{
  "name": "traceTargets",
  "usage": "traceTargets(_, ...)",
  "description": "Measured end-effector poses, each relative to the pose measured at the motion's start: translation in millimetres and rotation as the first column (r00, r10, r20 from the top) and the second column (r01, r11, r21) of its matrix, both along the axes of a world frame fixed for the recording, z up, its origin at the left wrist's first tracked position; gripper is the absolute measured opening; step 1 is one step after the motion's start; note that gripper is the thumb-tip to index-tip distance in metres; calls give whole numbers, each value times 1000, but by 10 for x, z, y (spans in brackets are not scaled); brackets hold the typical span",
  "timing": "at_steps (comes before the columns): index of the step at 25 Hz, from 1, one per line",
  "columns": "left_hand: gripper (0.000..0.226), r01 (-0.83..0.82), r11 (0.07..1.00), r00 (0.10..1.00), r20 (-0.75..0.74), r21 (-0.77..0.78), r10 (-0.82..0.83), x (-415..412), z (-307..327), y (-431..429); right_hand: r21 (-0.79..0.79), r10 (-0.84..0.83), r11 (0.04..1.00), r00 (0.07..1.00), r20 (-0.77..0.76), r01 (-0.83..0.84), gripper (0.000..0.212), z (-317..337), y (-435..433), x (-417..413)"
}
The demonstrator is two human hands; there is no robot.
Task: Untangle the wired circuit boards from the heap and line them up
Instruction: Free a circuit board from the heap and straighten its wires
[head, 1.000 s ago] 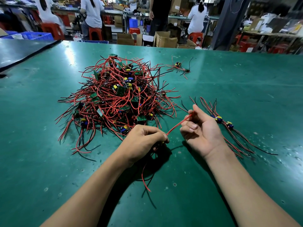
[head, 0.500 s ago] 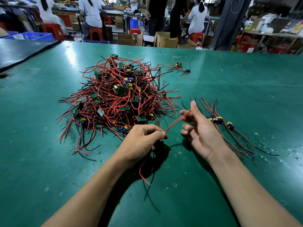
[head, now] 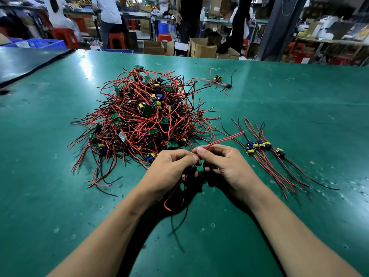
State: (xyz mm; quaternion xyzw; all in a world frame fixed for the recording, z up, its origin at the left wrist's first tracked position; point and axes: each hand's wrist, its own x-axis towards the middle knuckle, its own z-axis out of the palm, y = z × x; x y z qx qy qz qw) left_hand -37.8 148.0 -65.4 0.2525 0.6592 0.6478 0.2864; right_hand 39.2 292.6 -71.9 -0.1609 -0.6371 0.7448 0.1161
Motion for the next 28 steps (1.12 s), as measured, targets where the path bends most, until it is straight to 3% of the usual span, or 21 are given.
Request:
traceTargets(6,19,7,1000,1000,-13,12,-7,0,3,5,-46,-77,996,996,53,80,24,22,-26,-37)
traceTargets(19,16,20,1000,998,-58,1,-20,35,-5,44,-441,-204,875,978,41,201,31,61,148,-116)
traceTargets(25,17,40,999,997,-67,-27,-42,35,-8,39,-370,-159,916,987,23,156,28,55,183,-95)
traceTargets(28,17,33,999,996,-77,-40,-36,23,-12,31,-261,-230,939,973,0,222,30,39,211,-79)
